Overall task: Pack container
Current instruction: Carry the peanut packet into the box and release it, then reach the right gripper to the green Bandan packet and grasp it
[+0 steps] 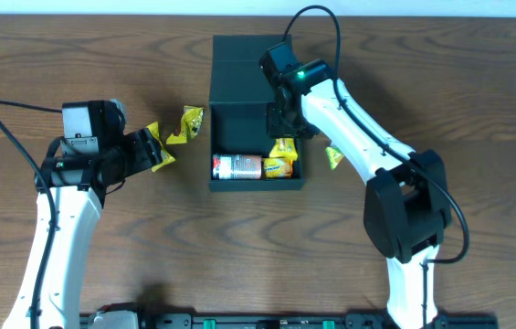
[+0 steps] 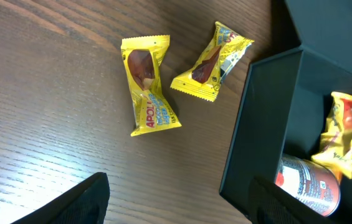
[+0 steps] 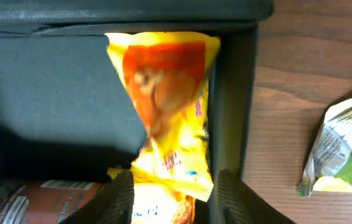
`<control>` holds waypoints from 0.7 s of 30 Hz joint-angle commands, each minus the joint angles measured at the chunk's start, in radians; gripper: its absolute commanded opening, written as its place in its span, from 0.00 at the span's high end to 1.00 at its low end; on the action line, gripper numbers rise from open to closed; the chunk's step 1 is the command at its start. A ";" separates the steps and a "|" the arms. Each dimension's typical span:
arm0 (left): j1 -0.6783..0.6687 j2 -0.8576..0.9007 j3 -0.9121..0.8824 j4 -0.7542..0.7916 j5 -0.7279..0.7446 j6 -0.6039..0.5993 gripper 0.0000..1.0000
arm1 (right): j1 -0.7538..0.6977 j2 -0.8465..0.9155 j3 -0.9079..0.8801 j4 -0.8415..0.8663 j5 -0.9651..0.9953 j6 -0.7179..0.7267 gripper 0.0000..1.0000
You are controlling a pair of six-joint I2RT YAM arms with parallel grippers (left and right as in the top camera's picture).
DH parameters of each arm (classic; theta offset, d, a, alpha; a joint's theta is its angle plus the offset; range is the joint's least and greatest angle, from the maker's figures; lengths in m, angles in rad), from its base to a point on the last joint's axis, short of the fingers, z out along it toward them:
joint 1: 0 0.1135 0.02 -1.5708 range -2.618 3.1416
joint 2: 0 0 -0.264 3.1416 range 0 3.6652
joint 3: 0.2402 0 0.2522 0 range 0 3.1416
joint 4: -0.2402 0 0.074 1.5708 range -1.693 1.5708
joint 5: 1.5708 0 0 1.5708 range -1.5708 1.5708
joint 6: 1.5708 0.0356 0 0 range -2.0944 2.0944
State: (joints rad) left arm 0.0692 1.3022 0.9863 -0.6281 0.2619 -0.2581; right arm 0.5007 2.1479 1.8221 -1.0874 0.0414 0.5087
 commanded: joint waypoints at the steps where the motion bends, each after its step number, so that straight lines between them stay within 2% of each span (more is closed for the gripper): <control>1: 0.004 -0.008 -0.006 -0.003 -0.003 0.011 0.28 | -0.002 0.003 0.017 -0.005 -0.002 -0.002 0.60; 6: 0.004 -0.008 -0.006 -0.003 -0.003 0.011 0.28 | -0.008 -0.005 0.166 -0.112 -0.022 -0.034 0.67; 11: 0.004 -0.008 -0.006 -0.010 -0.003 0.011 0.28 | -0.057 -0.050 0.339 -0.231 0.083 -0.061 0.61; 16: 0.004 -0.008 -0.006 -0.022 -0.004 0.019 0.28 | -0.186 -0.051 0.290 -0.306 0.080 -0.007 0.67; 21: 0.004 -0.008 -0.006 -0.021 -0.010 0.019 0.28 | -0.320 -0.051 0.126 -0.274 -0.036 -0.009 0.68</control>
State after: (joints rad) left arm 0.0696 1.3022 0.9863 -0.6472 0.2615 -0.2577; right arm 0.2260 2.0949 2.0151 -1.3659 0.0578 0.4854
